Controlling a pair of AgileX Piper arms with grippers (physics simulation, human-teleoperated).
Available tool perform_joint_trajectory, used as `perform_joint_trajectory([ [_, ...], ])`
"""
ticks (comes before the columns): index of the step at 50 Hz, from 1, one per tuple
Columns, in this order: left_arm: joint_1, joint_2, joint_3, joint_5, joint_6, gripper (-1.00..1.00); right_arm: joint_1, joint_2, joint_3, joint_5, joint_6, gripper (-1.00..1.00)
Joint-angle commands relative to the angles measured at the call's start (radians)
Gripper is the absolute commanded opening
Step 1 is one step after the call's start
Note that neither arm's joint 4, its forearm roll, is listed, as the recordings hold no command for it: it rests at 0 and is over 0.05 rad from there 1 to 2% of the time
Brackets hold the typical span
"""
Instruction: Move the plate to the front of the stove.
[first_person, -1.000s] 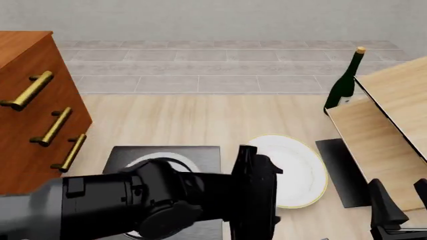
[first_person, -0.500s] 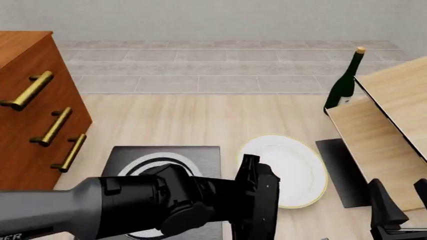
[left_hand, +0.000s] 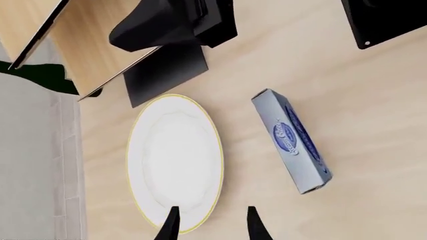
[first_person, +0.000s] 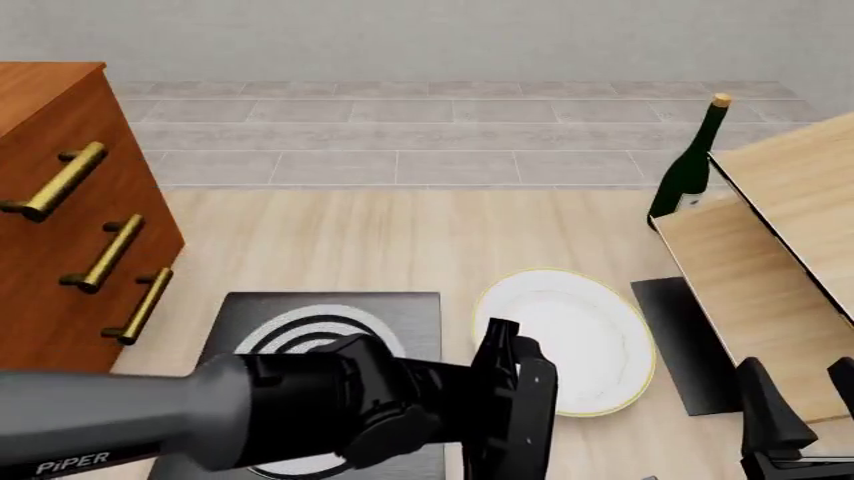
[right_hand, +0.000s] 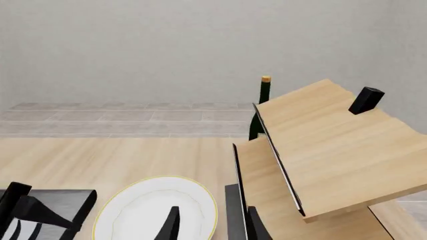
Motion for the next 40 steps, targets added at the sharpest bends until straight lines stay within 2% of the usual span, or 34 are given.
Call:
perform_joint_trajectory([
  [1, 0.020, 0.028, -0.007, -0.007, 0.016, 1.00, 0.000, 0.000, 0.000, 0.000, 0.000, 1.00],
  [19, 0.070, 0.088, -0.006, -0.036, 0.065, 1.00, 0.000, 0.000, 0.000, 0.000, 0.000, 1.00],
  [40, 0.066, 0.129, -0.046, -0.026, 0.072, 1.00, 0.000, 0.000, 0.000, 0.000, 0.000, 1.00],
])
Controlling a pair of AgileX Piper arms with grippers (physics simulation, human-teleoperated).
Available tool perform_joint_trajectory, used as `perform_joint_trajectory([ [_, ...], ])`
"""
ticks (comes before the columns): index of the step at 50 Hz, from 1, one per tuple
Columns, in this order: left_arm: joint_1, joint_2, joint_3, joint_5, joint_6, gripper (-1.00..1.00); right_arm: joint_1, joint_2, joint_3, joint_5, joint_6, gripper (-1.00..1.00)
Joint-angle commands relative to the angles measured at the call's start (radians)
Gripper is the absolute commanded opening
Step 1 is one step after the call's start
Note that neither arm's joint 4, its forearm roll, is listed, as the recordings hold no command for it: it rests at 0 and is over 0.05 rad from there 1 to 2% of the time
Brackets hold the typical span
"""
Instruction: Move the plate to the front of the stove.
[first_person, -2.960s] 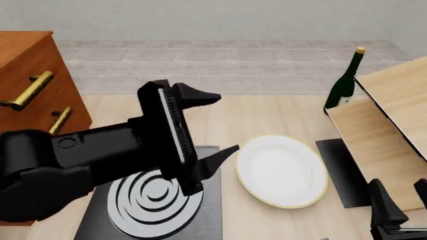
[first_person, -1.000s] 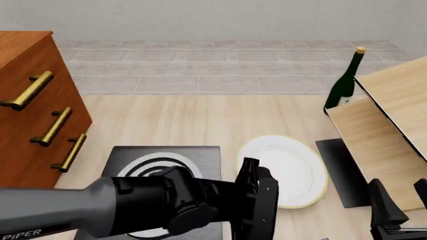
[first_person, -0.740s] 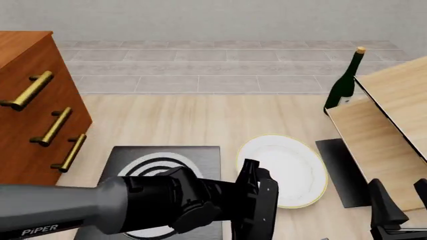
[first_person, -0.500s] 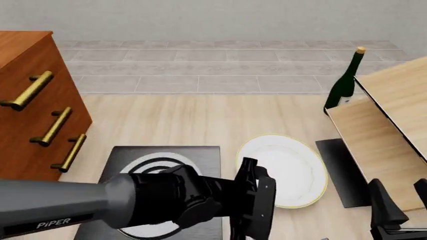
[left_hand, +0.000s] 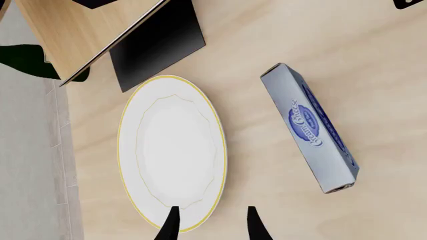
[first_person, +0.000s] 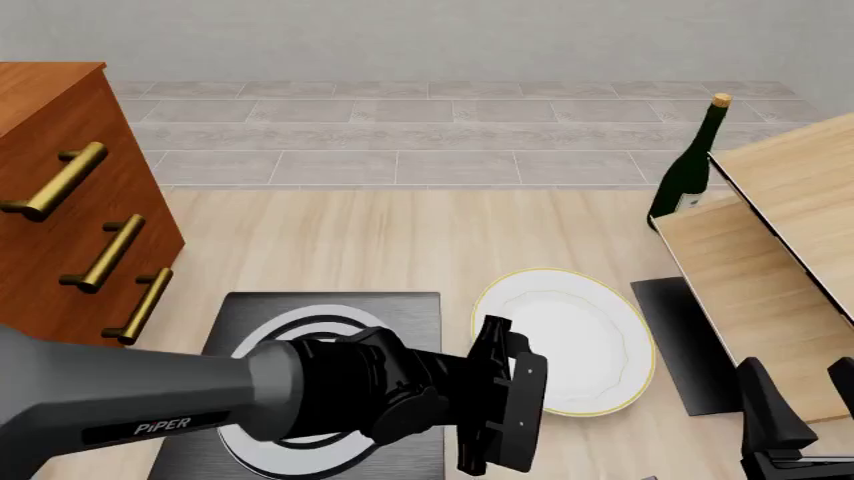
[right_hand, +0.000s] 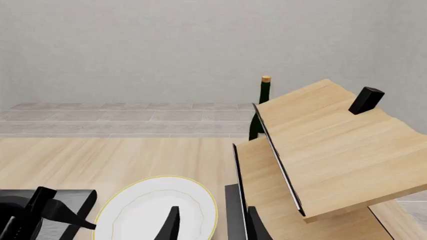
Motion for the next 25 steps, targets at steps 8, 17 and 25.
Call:
perform_joint_trajectory([
  [8, 0.011, 0.036, -0.021, -0.009, 0.020, 1.00, 0.000, 0.000, 0.000, 0.000, 0.000, 1.00],
  [17, 0.011, 0.060, -0.031, -0.013, 0.022, 1.00, 0.000, 0.000, 0.000, 0.000, 0.000, 1.00],
  [25, 0.014, 0.066, -0.036, -0.015, 0.028, 1.00, 0.000, 0.000, 0.000, 0.000, 0.000, 1.00],
])
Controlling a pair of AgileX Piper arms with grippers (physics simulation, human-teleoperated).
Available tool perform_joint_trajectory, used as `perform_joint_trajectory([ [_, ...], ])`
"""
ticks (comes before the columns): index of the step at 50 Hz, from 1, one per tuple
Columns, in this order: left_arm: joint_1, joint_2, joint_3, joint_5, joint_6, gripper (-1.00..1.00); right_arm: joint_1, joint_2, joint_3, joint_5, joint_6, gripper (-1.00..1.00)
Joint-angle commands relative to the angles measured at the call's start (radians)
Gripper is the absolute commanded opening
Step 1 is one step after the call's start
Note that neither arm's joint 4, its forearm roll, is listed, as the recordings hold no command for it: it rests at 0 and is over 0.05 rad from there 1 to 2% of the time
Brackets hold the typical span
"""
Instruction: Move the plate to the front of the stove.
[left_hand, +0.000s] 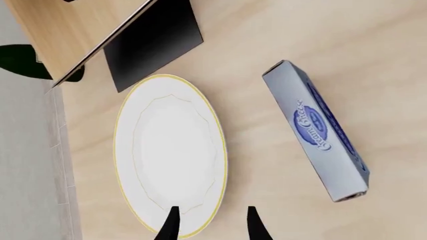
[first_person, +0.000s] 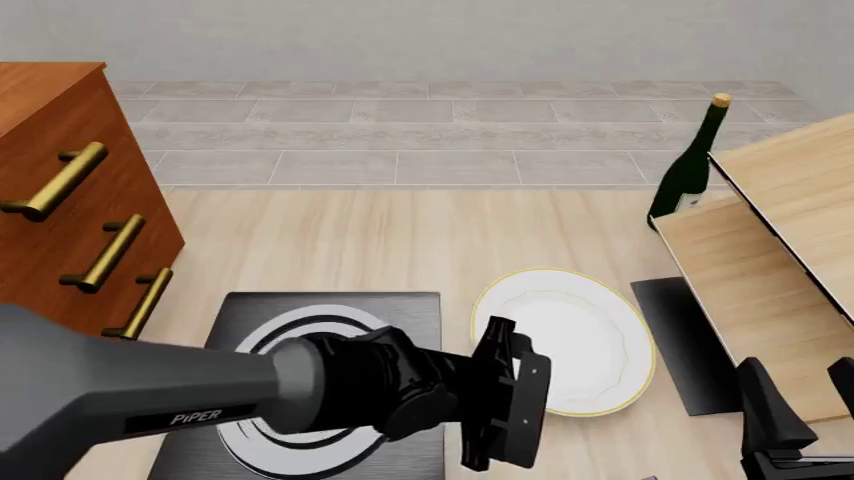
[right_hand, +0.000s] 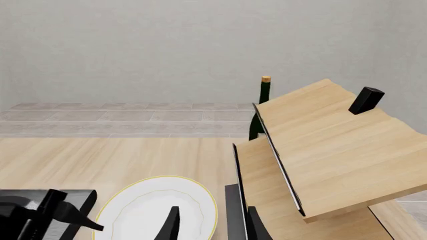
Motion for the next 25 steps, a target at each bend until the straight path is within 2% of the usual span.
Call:
perform_joint_trajectory([
  [1, 0.004, 0.014, -0.009, -0.003, 0.008, 1.00, 0.000, 0.000, 0.000, 0.000, 0.000, 1.00],
  [25, 0.032, 0.067, -0.060, 0.009, 0.021, 1.00, 0.000, 0.000, 0.000, 0.000, 0.000, 1.00],
])
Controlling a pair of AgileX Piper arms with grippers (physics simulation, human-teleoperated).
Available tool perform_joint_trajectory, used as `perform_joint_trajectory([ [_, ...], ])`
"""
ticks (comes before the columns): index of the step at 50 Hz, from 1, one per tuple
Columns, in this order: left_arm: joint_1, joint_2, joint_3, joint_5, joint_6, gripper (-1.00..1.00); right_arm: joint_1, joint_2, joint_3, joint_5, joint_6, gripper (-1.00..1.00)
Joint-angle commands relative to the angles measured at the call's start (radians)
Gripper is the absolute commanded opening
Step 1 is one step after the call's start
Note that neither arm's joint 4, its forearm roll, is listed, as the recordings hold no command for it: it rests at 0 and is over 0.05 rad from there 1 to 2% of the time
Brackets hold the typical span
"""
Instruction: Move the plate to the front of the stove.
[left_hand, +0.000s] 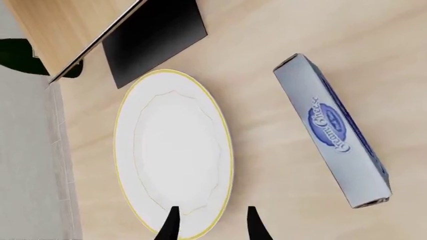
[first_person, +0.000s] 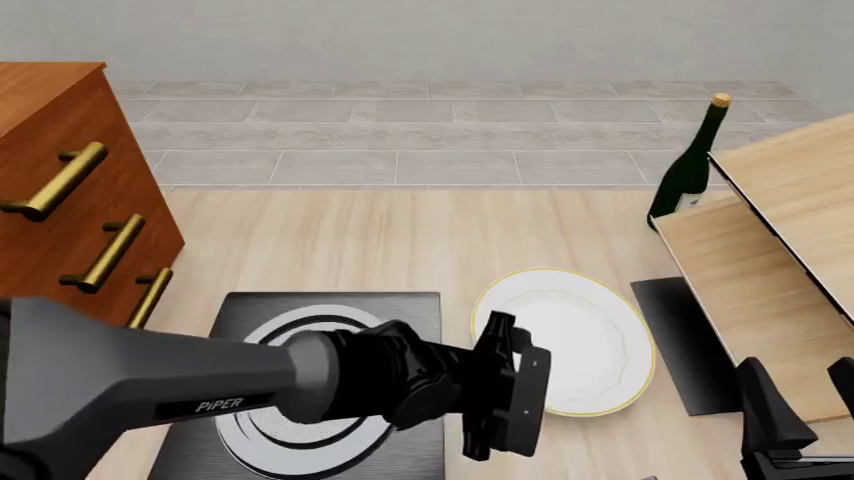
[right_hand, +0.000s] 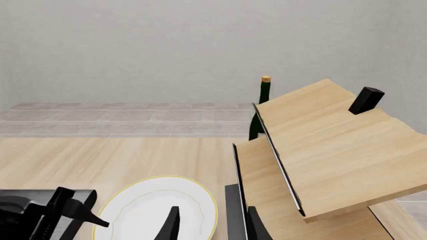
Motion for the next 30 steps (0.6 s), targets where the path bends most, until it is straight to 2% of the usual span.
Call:
perform_joint_trajectory([
  [1, 0.012, 0.028, -0.027, 0.007, 0.006, 1.00, 0.000, 0.000, 0.000, 0.000, 0.000, 1.00],
  [30, 0.006, 0.084, -0.092, 0.040, 0.000, 1.00, 0.000, 0.000, 0.000, 0.000, 0.000, 1.00],
])
